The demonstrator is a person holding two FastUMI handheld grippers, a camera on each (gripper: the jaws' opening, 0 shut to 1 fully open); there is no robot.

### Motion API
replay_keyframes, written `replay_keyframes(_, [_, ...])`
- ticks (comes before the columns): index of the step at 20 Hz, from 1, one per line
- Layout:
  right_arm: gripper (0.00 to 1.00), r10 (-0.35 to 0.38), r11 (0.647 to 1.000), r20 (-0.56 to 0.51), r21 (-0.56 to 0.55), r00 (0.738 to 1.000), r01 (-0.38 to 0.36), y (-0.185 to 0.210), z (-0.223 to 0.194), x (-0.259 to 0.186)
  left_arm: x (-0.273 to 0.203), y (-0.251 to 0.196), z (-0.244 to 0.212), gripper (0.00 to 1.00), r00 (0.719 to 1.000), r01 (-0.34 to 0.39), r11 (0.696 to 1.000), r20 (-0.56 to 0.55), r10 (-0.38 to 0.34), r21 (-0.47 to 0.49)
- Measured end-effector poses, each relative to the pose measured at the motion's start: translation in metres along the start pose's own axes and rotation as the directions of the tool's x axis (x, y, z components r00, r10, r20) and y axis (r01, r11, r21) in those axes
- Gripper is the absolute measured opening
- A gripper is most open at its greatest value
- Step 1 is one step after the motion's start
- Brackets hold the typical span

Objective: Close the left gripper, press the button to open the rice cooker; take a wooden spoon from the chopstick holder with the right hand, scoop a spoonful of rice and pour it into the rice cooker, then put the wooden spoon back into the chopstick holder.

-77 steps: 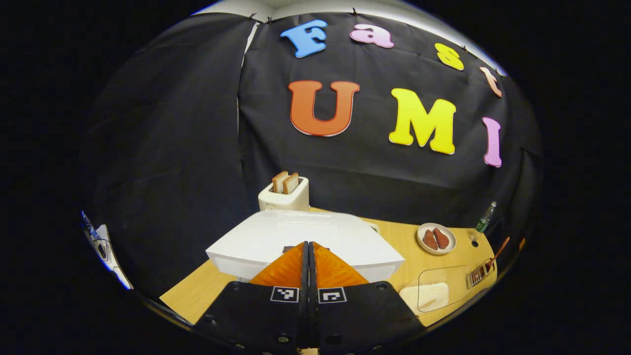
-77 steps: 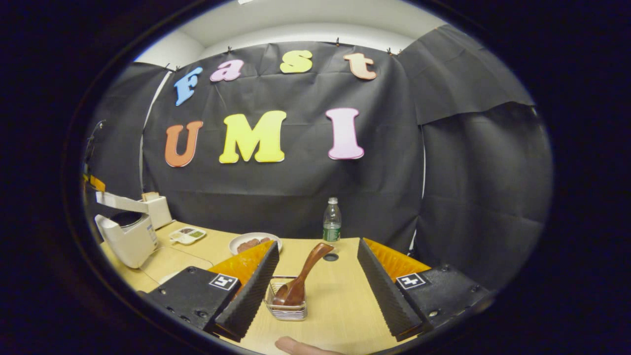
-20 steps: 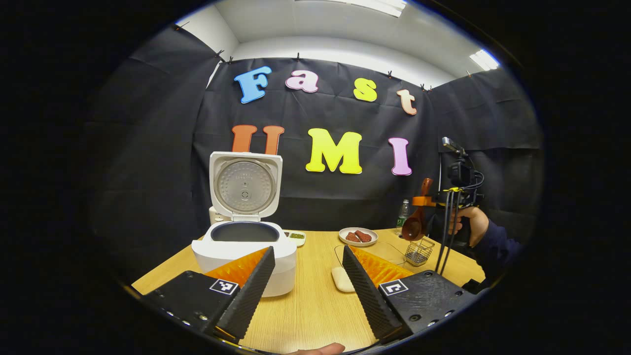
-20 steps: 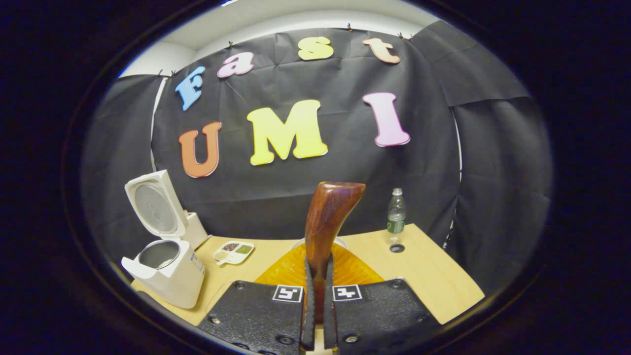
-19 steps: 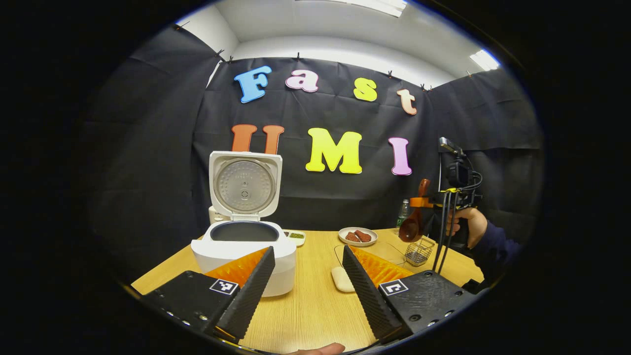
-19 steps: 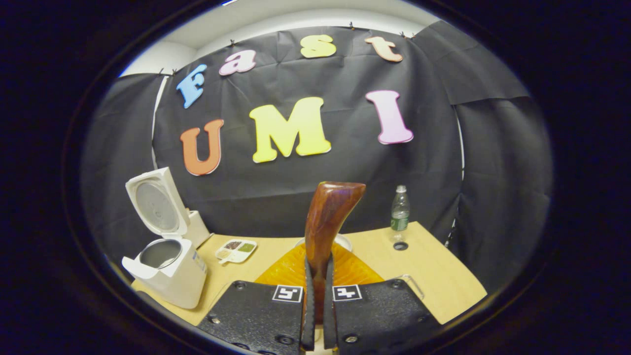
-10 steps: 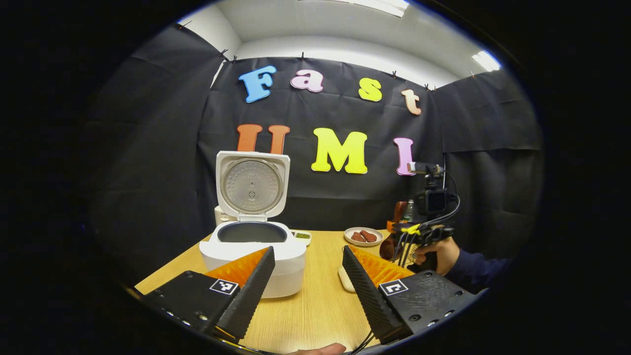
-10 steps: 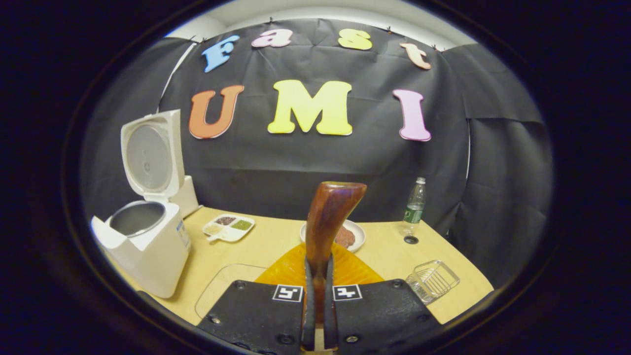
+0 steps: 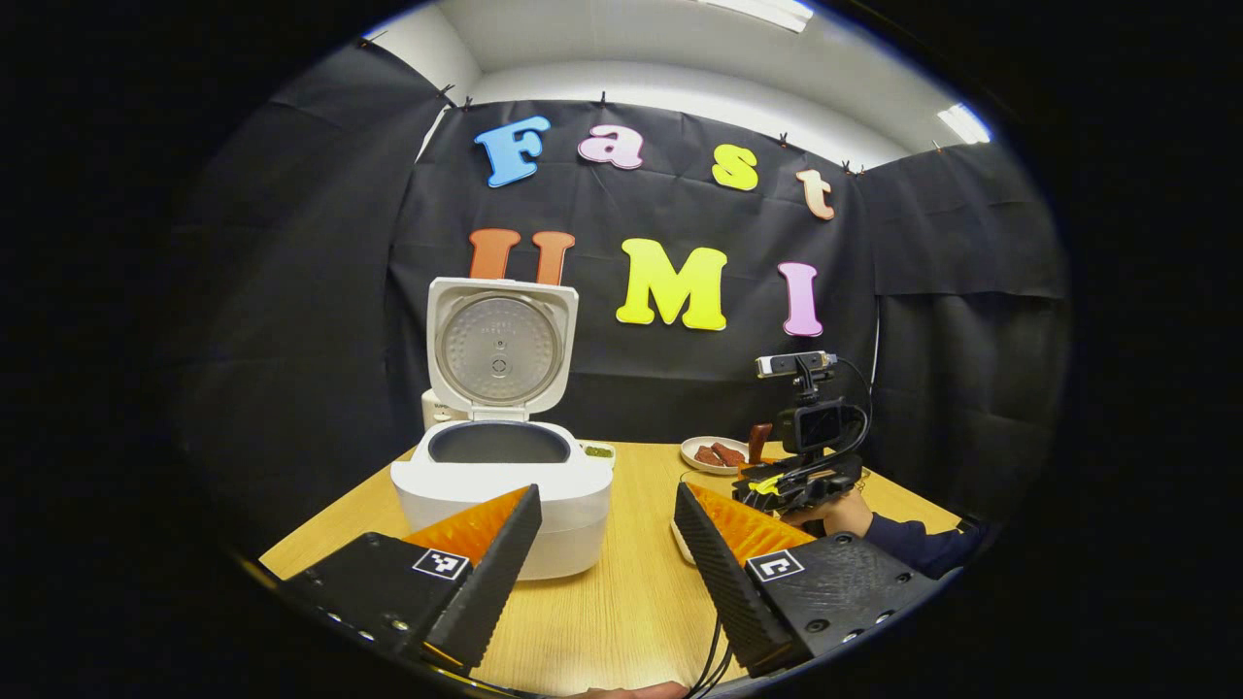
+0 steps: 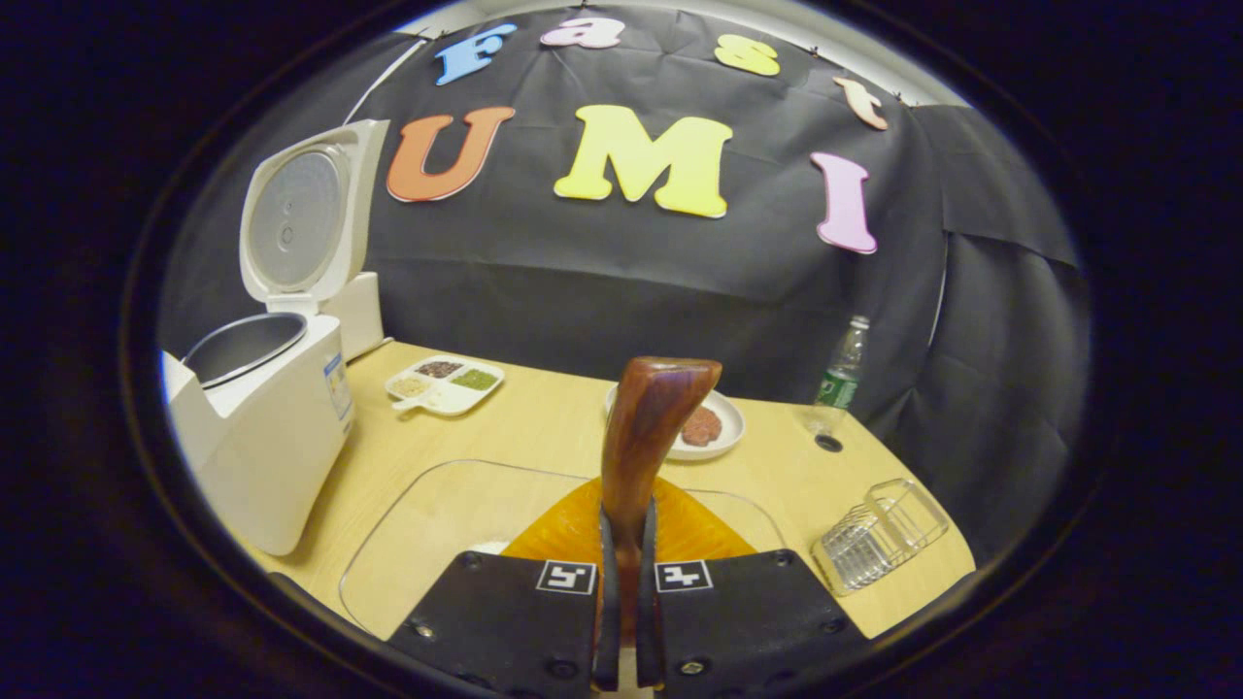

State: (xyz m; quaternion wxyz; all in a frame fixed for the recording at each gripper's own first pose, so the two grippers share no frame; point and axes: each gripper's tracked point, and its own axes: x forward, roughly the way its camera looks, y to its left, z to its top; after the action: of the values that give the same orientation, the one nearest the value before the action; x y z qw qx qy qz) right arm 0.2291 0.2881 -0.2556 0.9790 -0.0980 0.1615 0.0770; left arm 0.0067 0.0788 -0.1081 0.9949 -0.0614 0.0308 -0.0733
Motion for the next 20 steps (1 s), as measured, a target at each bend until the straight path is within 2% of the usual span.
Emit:
replay_keyframes(2, [0.08, 0.104, 0.994, -0.009, 0.028, 0.994, -0.104, 0.025, -0.001, -0.005, -0.001, 0.005, -0.002, 0.89, 1.0, -0.008, 1.0, -0.003, 0.008, -0.014])
replay_keyframes(4, [0.09, 0.217, 0.974, -0.036, 0.077, 0.976, -0.214, 0.048, -0.002, -0.013, -0.003, 0.009, -0.003, 0.89, 1.0, -0.013, 1.0, -0.007, 0.013, -0.028])
replay_keyframes(7, [0.09, 0.298, 0.949, -0.071, 0.126, 0.952, -0.288, 0.06, -0.004, -0.016, -0.009, 0.011, -0.001, 0.89, 1.0, -0.009, 0.999, -0.001, 0.009, -0.044])
replay_keyframes(9, [0.09, 0.369, 0.919, -0.108, 0.191, 0.923, -0.345, 0.069, -0.009, -0.017, -0.007, 0.01, -0.001, 0.89, 1.0, -0.006, 0.999, 0.0, 0.006, -0.048])
replay_keyframes(12, [0.09, 0.436, 0.875, -0.15, 0.302, 0.887, -0.379, 0.065, -0.01, -0.015, -0.008, 0.01, -0.002, 0.92, 1.0, -0.009, 0.999, -0.003, 0.009, -0.05])
replay_keyframes(16, [0.09, 0.526, 0.78, -0.166, 0.487, 0.834, -0.394, 0.053, -0.011, -0.016, -0.009, 0.011, -0.003, 0.92, 1.0, -0.017, 0.999, -0.007, 0.016, -0.046])
replay_keyframes(18, [0.09, 0.551, 0.725, -0.132, 0.565, 0.824, -0.394, 0.042, -0.006, -0.019, -0.009, 0.01, -0.003, 0.92, 1.0, -0.015, 0.999, -0.012, 0.014, -0.049])
replay_keyframes(20, [0.09, 0.553, 0.679, -0.08, 0.621, 0.83, -0.392, 0.03, 0.001, -0.019, -0.01, 0.011, -0.004, 0.92, 1.0, -0.013, 0.999, -0.018, 0.012, -0.044])
